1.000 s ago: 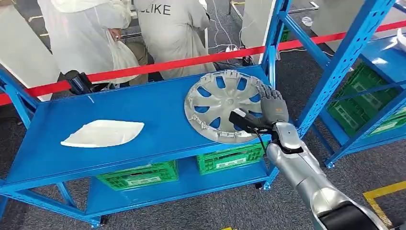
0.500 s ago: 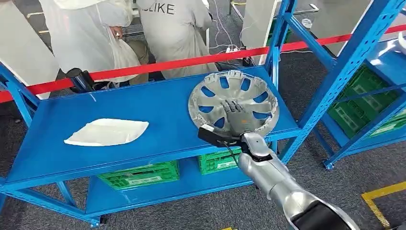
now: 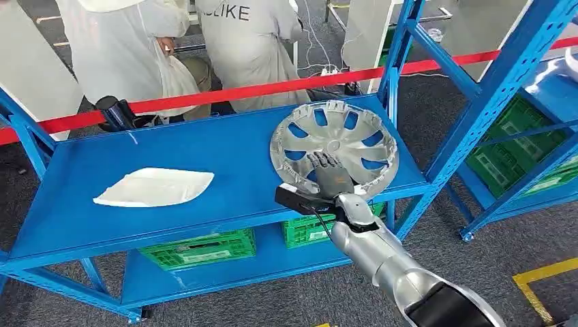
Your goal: Take the parts from the cabinet and place them on the table.
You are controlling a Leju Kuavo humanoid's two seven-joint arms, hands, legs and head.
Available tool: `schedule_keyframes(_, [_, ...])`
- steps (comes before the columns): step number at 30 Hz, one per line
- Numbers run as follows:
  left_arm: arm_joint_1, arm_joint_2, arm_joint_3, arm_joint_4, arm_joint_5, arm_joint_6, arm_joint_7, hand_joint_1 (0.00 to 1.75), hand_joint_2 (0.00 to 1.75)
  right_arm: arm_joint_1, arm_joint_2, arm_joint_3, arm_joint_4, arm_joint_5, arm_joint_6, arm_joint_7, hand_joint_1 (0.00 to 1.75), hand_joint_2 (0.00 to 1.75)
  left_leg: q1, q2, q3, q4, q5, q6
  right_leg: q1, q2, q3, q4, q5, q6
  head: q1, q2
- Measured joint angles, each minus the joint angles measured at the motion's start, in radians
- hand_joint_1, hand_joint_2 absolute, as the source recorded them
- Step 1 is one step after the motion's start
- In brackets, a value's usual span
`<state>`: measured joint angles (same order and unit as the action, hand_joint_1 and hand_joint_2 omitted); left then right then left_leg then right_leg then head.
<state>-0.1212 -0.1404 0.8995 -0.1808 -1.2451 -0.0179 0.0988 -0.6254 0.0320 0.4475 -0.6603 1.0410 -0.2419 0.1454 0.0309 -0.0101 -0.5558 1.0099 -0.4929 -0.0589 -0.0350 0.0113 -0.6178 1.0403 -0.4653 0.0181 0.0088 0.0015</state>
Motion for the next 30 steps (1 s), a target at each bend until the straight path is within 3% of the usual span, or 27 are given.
schedule_keyframes(4, [0.0,0.0,0.0,0.0,-0.011,0.0,0.003,0.0,0.0,0.022,-0.006,0.0,0.0,-0.026,0.015,0.052,0.0,1.75,0.0,0.0,0.005,0.001,0.0,0.001,0.0,0.0,0.0,-0.001,0.0,0.001,0.0,0.0])
schedule_keyframes(26, [-0.011,0.0,0.0,0.0,-0.023,-0.011,0.006,0.0,0.0,0.062,-0.05,-0.015,-0.078,-0.061,0.037,0.067,0.0,1.75,0.0,0.001,0.013,0.005,-0.005,0.007,0.0,0.002,0.013,-0.005,-0.001,0.006,0.0,0.0])
schedule_keyframes(27, [-0.011,0.0,0.0,0.0,-0.023,-0.011,0.006,0.0,0.0,0.062,-0.05,-0.015,-0.078,-0.061,0.037,0.067,0.12,1.75,0.0,0.001,0.013,0.005,-0.005,0.007,0.0,0.002,0.014,-0.005,-0.001,0.006,0.0,0.0])
schedule_keyframes(28, [-0.011,0.0,0.0,0.0,-0.022,-0.011,0.006,0.0,0.0,0.063,-0.05,-0.016,-0.078,-0.061,0.037,0.067,1.75,1.75,0.0,0.001,0.013,0.005,-0.005,0.007,0.0,0.002,0.014,-0.005,-0.001,0.007,0.0,0.0])
schedule_keyframes(30, [-0.011,0.0,0.0,0.0,-0.023,-0.011,0.006,0.0,0.0,0.067,-0.051,-0.016,-0.078,-0.064,0.037,0.067,1.75,1.75,0.0,0.001,0.014,0.005,-0.005,0.007,0.0,0.002,0.014,-0.005,-0.001,0.007,0.0,0.0])
